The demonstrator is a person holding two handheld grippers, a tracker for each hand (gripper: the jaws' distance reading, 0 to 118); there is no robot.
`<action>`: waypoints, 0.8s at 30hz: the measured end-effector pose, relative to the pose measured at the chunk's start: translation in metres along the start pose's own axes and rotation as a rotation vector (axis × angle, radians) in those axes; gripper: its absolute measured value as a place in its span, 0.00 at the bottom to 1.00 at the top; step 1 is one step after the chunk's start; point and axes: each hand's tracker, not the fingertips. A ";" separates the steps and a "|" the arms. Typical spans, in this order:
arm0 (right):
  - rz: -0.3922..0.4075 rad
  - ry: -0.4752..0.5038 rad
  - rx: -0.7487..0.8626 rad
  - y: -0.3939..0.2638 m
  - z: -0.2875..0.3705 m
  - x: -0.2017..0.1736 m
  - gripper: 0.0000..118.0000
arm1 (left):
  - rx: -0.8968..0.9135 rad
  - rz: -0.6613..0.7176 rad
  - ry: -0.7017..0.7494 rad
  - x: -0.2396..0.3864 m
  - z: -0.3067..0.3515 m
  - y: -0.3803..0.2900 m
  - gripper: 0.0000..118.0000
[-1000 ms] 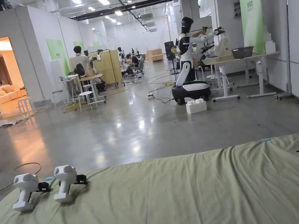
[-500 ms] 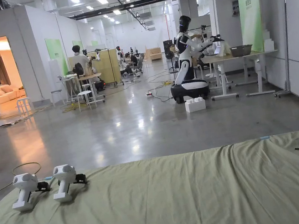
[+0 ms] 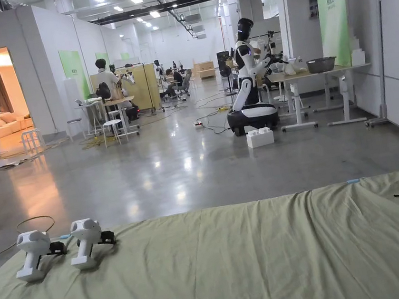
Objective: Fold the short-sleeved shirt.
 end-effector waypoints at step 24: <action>-0.190 0.005 0.010 0.001 0.013 0.032 1.00 | 0.014 0.032 -0.126 0.034 0.005 0.001 1.00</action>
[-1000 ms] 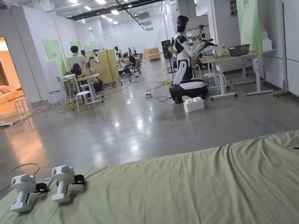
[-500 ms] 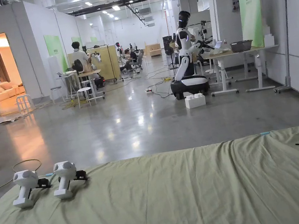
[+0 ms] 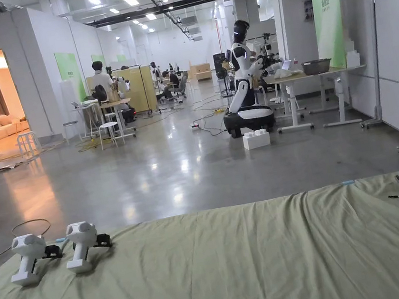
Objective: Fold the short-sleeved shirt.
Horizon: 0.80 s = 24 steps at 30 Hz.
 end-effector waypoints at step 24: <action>0.285 -0.044 0.228 0.004 0.019 -0.043 1.00 | 0.580 -0.226 0.581 -0.032 0.059 -0.002 1.00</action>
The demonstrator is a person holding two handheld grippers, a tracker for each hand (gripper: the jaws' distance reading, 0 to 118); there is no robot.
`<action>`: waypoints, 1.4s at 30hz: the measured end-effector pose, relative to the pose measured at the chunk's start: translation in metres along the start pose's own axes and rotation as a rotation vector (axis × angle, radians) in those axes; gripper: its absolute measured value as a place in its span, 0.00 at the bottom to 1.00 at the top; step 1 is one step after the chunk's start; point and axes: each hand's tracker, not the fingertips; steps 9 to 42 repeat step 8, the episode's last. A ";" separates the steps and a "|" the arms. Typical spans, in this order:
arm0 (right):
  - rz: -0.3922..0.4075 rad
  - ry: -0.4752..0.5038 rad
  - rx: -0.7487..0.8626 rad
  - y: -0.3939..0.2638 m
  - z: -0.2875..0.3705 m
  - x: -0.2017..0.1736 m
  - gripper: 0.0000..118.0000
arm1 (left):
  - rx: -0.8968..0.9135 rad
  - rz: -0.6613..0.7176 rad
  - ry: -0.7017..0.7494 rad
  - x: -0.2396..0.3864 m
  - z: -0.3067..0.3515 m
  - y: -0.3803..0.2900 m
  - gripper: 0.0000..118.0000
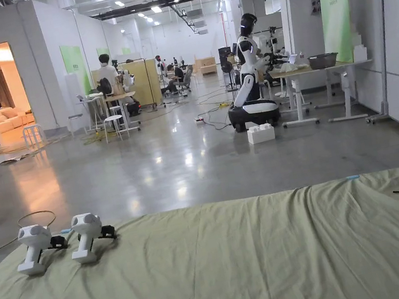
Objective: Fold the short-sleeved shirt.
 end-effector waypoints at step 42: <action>-0.007 -0.006 -0.024 -0.001 -0.001 0.002 1.00 | 0.032 0.008 0.006 -0.012 -0.005 0.010 1.00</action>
